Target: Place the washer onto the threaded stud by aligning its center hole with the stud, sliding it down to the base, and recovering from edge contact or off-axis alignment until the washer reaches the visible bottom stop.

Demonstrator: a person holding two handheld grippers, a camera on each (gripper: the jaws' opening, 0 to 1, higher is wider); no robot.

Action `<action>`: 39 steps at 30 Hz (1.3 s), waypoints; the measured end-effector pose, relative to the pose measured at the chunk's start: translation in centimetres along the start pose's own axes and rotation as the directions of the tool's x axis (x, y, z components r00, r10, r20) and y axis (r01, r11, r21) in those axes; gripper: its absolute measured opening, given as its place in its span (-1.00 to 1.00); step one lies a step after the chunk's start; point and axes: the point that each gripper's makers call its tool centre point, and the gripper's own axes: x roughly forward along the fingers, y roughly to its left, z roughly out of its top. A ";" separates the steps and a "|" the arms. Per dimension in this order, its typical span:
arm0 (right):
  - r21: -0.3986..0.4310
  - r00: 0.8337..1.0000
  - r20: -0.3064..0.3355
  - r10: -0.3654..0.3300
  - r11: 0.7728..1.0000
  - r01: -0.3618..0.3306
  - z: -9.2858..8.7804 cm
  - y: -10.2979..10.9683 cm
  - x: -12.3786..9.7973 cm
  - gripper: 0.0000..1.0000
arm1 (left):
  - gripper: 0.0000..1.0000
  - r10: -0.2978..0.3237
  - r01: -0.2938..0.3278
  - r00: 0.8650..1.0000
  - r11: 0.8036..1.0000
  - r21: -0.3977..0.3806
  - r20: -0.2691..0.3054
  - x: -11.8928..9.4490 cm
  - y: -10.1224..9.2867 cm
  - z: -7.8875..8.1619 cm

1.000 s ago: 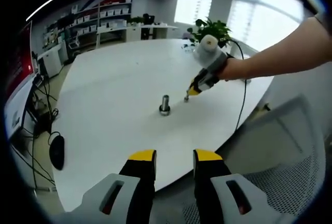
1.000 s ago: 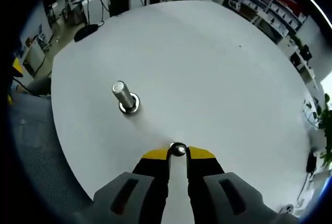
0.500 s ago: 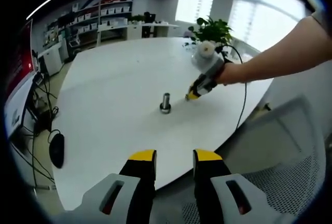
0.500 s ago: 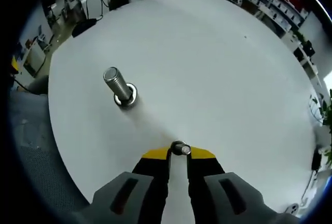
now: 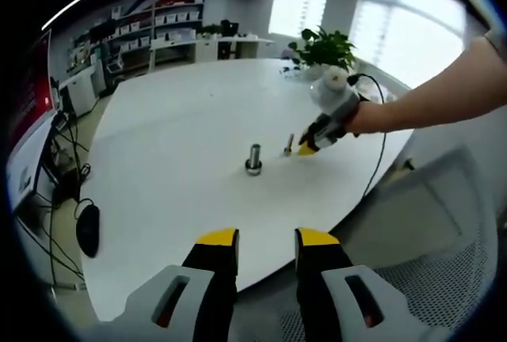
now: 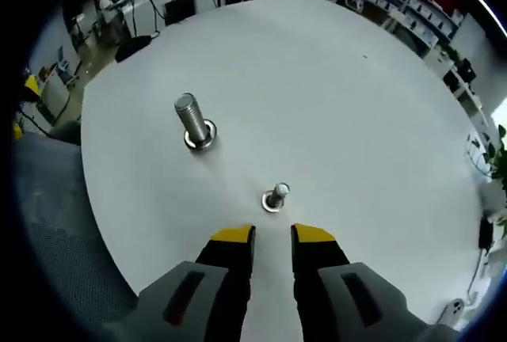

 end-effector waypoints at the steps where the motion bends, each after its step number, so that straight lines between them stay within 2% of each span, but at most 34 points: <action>1: 0.020 1.000 0.024 0.002 1.000 -0.002 0.1 0.1 -0.4 -0.59 | -0.47 -0.001 0.001 1.000 1.000 0.000 0.002 0.0 0.0 0.0; 8: 0.078 0.993 0.122 -0.006 0.997 -0.004 -0.1 -0.5 -4.4 -0.57 | -0.47 -0.008 0.008 1.000 1.000 0.002 0.016 -0.1 -0.2 0.3; 11: 0.145 0.977 0.214 -0.017 0.989 -0.015 0.4 -0.5 -7.0 -0.57 | -0.47 -0.010 0.010 1.000 1.000 -0.001 0.025 -0.2 -0.2 0.4; 16: 0.133 0.966 0.255 -0.040 0.991 0.006 -0.4 -0.5 -9.9 -0.55 | -0.46 0.002 -0.002 0.999 1.000 -0.019 0.032 -0.3 0.2 0.4; 20: 0.177 0.952 0.300 -0.052 0.984 -0.002 -1.1 -0.8 -11.9 -0.54 | -0.46 0.016 -0.014 0.999 0.999 -0.038 0.051 -0.5 0.5 0.6; 23: 0.190 0.948 0.314 -0.048 0.982 -0.014 -1.7 -0.8 -13.0 -0.54 | -0.44 0.017 -0.014 0.998 0.999 -0.045 0.054 -0.5 0.5 0.7; 24: 0.199 0.943 0.328 -0.046 0.980 -0.021 -1.7 -0.6 -13.7 -0.52 | -0.44 0.014 -0.011 0.998 0.999 -0.052 0.057 -0.5 0.4 0.7; 26: 0.210 0.924 0.381 -0.037 0.977 -0.047 -1.2 -0.1 -15.1 -0.50 | -0.44 0.021 -0.017 0.999 0.997 -0.078 0.049 -0.5 0.7 0.5; 27: 0.219 0.920 0.391 -0.018 0.973 -0.074 -1.1 0.3 -15.4 -0.48 | -0.44 0.022 -0.018 0.999 0.996 -0.089 0.046 -0.5 0.8 0.4; 28: 0.241 0.919 0.394 0.028 0.961 -0.133 -1.3 1.3 -15.9 -0.48 | -0.44 0.027 -0.023 0.999 0.995 -0.093 0.046 -0.5 0.9 0.4; 29: 0.229 0.906 0.421 0.056 0.959 -0.165 -1.0 1.9 -16.4 -0.49 | -0.43 0.033 -0.028 0.998 0.995 -0.098 0.046 -0.6 1.0 0.4; 30: 0.212 0.895 0.442 0.054 0.964 -0.162 -0.8 2.1 -16.7 -0.49 | -0.43 0.037 -0.032 0.998 0.994 -0.102 0.050 -0.5 1.1 0.5; 31: 0.193 0.892 0.450 0.041 0.971 -0.141 -1.0 2.3 -17.2 -0.49 | -0.43 0.040 -0.034 0.998 0.994 -0.103 0.057 -0.6 1.2 0.6; 33: 0.167 0.880 0.471 0.058 0.974 -0.153 -1.2 3.1 -17.7 -0.49 | -0.43 0.054 -0.045 0.996 0.993 -0.112 0.071 -0.8 1.4 0.8; 36: 0.165 0.876 0.478 0.068 0.972 -0.165 -1.6 3.8 -18.0 -0.49 | -0.43 0.053 -0.040 0.994 0.991 -0.130 0.099 -1.0 1.6 1.3; 39: 0.162 0.850 0.521 0.071 0.970 -0.181 -1.4 4.4 -18.5 -0.46 | -0.44 0.070 -0.050 0.987 0.989 -0.139 0.145 -1.6 1.7 2.1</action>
